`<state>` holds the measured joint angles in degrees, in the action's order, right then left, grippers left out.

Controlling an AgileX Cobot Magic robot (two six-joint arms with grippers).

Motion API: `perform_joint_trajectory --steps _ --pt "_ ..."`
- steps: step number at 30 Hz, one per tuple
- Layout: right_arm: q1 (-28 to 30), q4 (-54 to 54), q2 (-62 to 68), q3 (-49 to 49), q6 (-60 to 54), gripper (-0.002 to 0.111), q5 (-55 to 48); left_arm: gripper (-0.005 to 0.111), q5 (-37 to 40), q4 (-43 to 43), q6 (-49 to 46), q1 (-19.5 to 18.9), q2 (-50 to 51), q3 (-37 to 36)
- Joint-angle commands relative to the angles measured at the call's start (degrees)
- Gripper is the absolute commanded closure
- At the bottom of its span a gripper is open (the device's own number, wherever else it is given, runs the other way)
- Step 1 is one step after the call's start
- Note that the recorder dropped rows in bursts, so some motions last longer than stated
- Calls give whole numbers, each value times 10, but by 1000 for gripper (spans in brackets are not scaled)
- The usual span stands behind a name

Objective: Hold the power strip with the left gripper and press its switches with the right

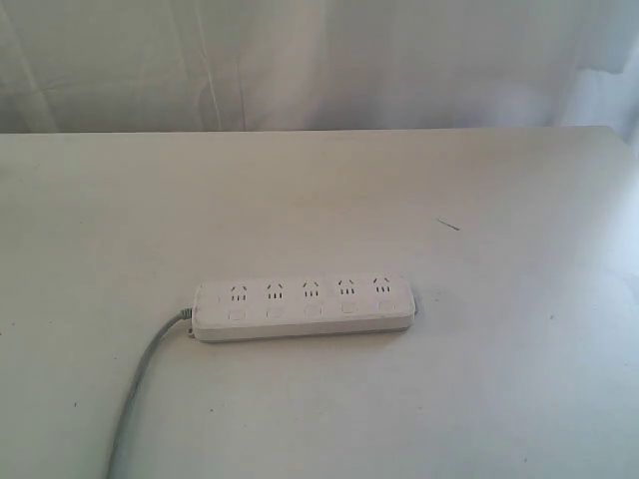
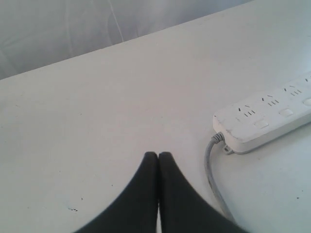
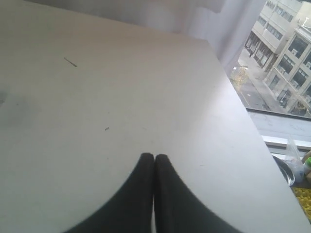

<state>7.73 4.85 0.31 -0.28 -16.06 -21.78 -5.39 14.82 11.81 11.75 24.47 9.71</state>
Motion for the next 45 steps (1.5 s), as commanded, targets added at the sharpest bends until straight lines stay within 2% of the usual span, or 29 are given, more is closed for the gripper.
perform_joint_trajectory --steps 1,9,14,17,21,28,35,45 --pt "3 5 -3 3 -7 108 18 107 4 -11 5 -3 2 -5" --pt "3 5 -3 3 -7 108 18 107 8 -15 17 -3 2 -5" --pt "3 5 -3 3 -7 108 18 107 38 -15 14 -3 -18 -5" --pt "3 5 -3 3 -7 108 18 107 39 -12 14 -24 -57 -7" --pt "3 6 -3 3 -7 108 18 107 -23 -12 46 -62 -102 -34" --pt "3 6 -3 3 -7 108 18 107 -23 -12 75 -92 -120 -52" --pt "3 6 -3 3 -7 108 18 107 -23 -11 92 -105 -161 -52" --pt "3 6 -3 3 -7 108 18 107 -23 -9 91 -105 -218 -52"
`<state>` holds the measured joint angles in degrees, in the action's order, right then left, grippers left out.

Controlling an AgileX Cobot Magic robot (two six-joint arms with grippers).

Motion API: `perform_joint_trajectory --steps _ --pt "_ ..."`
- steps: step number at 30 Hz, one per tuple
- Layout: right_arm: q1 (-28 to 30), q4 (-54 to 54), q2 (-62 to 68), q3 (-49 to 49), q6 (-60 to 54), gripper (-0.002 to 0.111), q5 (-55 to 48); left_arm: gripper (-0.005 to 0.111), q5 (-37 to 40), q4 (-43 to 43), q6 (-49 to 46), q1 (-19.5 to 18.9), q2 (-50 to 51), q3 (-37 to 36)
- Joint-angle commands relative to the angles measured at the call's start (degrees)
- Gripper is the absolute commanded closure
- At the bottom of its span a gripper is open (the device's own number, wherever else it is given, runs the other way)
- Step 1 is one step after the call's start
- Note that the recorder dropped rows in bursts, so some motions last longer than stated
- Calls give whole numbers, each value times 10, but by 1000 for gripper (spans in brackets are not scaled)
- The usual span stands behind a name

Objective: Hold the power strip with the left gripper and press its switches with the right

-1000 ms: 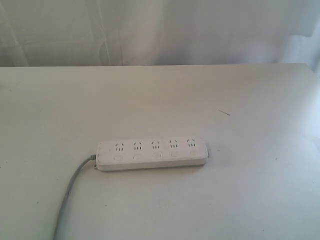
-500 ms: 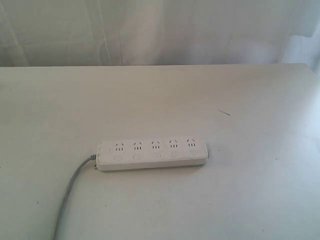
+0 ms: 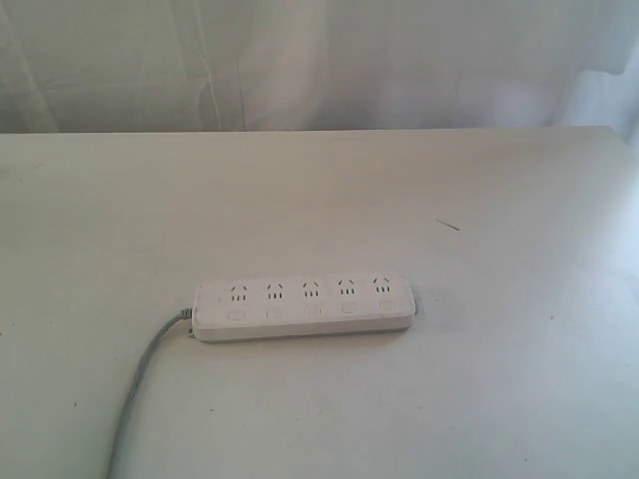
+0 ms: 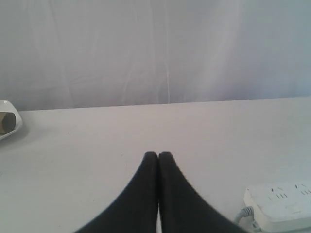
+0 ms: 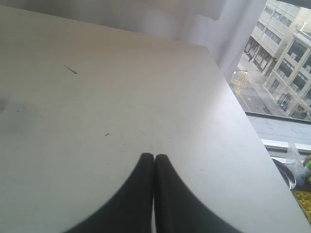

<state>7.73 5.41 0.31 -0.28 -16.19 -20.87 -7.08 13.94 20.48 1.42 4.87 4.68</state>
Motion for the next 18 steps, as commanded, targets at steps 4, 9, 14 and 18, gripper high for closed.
perform_joint_trajectory --steps 4,9,14,18 --pt "3 1 -3 3 -6 108 9 107 -6 -1 3 -2 -42 -2" --pt "3 1 -3 3 -6 108 9 107 -9 -1 3 -2 -44 -2" --pt "3 1 -3 3 -6 108 9 107 -9 -1 3 -2 -44 -2" --pt "3 1 -3 3 -6 108 9 107 76 -1 3 -2 -44 -2"
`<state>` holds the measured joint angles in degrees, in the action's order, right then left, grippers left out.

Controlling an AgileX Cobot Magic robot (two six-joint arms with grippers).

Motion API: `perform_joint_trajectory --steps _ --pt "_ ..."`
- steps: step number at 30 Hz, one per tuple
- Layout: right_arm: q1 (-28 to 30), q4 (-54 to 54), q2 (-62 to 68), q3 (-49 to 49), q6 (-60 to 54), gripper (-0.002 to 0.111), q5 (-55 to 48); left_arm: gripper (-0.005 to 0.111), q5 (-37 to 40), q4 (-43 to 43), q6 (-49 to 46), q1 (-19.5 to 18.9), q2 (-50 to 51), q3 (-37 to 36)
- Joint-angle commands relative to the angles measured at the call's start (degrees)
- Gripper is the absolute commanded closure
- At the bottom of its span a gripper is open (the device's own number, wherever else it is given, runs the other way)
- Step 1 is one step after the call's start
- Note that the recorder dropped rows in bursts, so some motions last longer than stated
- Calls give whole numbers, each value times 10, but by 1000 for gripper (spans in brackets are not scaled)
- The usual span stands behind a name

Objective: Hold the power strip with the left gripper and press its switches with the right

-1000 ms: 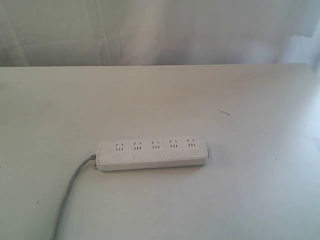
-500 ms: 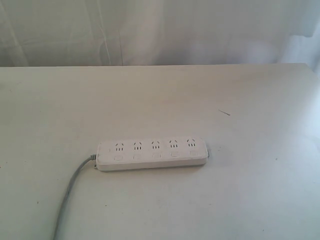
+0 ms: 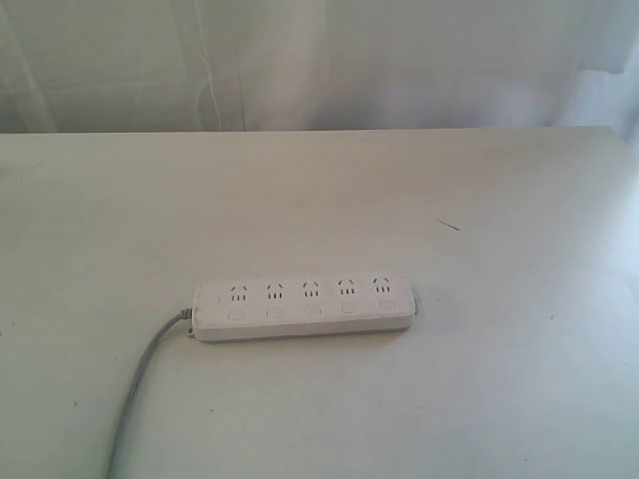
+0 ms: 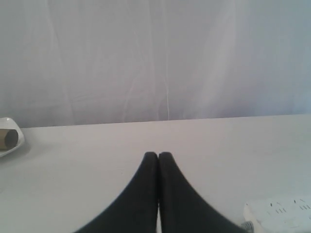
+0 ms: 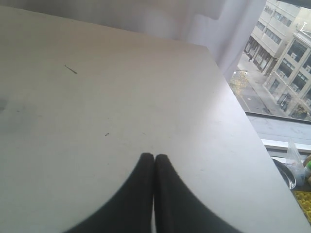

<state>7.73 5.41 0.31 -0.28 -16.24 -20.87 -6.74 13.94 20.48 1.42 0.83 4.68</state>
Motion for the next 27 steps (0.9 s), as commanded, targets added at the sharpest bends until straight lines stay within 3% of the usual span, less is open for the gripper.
perform_joint_trajectory --steps 1,5,6,15,20,27 --pt "3 1 -3 3 -5 108 9 107 117 -1 3 -2 -3 -2" --pt "3 1 -3 3 -5 108 9 107 296 -1 3 -2 -3 -2" --pt "3 1 -3 3 -5 108 9 107 303 1 11 -2 -3 -7" --pt "3 1 -3 3 -5 108 7 107 303 0 3 -2 -8 -19" --pt "3 1 -3 3 -5 108 7 107 217 -1 1 -2 -8 -47" --pt "3 1 -3 3 -5 108 8 107 213 -1 1 -2 -8 -47"
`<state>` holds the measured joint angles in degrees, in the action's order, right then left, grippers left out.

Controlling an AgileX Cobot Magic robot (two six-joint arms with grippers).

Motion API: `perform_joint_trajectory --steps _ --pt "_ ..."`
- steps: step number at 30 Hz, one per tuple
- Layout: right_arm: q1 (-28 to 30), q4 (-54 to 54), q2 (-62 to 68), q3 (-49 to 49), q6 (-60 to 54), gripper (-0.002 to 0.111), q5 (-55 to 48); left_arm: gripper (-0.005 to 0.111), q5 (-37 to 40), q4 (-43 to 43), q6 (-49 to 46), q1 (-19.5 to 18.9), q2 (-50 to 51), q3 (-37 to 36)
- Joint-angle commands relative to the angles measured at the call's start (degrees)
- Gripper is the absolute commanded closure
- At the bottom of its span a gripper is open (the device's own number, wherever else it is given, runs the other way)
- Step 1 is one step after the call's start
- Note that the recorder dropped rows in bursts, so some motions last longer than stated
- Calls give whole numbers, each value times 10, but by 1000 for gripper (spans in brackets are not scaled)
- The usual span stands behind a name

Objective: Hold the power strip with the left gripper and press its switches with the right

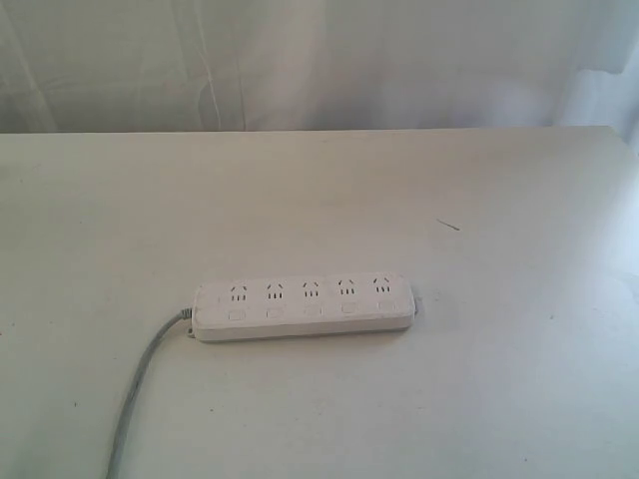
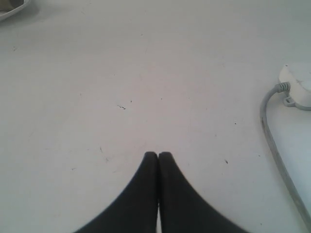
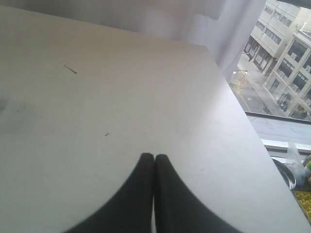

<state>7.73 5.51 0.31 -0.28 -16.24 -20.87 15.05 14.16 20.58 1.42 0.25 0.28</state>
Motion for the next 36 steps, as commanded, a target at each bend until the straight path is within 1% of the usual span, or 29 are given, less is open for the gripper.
perform_joint_trajectory --steps 1,13,17,19,21,23,26,28,29,32,35,36 --pt "3 0 -3 3 -5 108 8 107 -5 -3 0 -2 -2 -3" --pt "3 1 -3 3 -5 108 7 107 -5 -4 -1 -2 -2 -3" --pt "3 1 -3 3 -5 108 7 107 -5 -3 -71 -2 -2 -3" --pt "3 1 -3 3 -5 108 7 107 -9 5 -66 -2 -2 -3" --pt "3 1 -3 3 -5 108 7 107 -19 39 -21 -2 -2 -3" --pt "3 1 -3 3 -5 108 7 107 -28 80 51 -2 -2 -3" --pt "3 1 -3 3 -5 108 7 107 -49 184 150 -1 -2 -3" --pt "3 1 -3 3 -5 108 7 107 -65 258 195 -1 -2 -3" --pt "3 1 -3 3 -5 108 7 107 -72 284 206 -1 -2 -3" --pt "3 1 -3 3 -5 108 7 107 -78 305 205 -1 -2 -3" --pt "3 1 -3 3 -5 108 7 107 -74 295 168 -1 -2 -3" --pt "3 1 -3 3 -5 108 7 107 -73 274 141 -1 -2 -3"
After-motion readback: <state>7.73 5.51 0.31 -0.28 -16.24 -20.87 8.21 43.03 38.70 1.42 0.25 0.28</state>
